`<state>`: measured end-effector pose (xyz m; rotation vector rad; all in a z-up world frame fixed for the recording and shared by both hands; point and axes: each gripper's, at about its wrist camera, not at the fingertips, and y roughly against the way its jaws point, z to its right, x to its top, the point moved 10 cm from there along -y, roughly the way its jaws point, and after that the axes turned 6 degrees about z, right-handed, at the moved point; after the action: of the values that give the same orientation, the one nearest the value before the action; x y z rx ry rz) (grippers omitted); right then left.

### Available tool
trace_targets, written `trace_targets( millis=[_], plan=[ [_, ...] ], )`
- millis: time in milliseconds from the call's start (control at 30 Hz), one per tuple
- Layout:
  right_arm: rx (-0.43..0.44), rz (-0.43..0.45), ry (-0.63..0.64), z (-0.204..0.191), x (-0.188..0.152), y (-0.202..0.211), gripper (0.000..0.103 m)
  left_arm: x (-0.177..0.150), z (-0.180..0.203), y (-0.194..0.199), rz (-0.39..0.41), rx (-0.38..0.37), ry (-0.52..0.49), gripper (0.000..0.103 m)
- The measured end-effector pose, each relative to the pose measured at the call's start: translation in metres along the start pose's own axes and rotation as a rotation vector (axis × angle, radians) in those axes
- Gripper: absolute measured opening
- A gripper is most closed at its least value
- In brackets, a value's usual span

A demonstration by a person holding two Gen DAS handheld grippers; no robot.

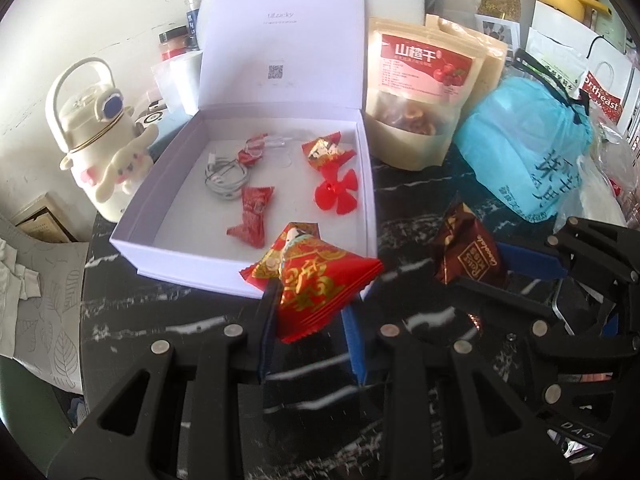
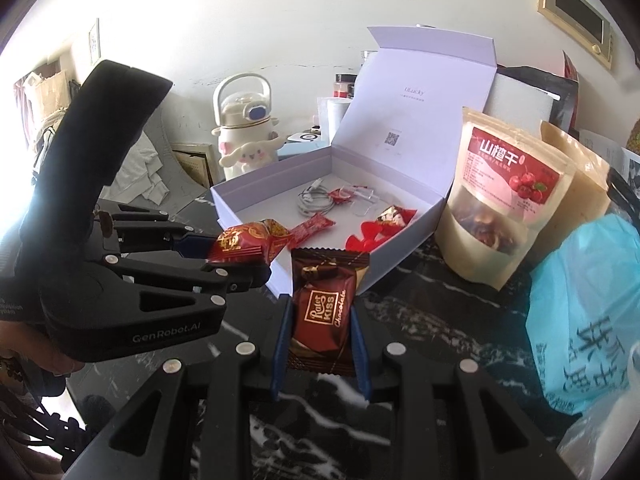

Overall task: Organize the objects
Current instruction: 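Carry the red-gold candy and brown chocolate over the open white box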

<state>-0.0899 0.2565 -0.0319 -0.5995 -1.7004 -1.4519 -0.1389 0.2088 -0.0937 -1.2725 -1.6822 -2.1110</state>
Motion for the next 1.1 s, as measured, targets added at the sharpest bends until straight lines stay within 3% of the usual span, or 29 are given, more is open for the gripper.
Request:
trace_targets(
  millis=[600, 1100],
  plan=[
    [0.025, -0.022, 0.014, 0.028, 0.043, -0.063, 0.027, 0.043, -0.033, -0.055, -0.050, 0.017, -0.008, 0.028],
    [0.023, -0.039, 0.007, 0.044, 0.066, -0.109, 0.027, 0.060, -0.063, -0.099, -0.098, 0.052, -0.007, 0.028]
  ],
)
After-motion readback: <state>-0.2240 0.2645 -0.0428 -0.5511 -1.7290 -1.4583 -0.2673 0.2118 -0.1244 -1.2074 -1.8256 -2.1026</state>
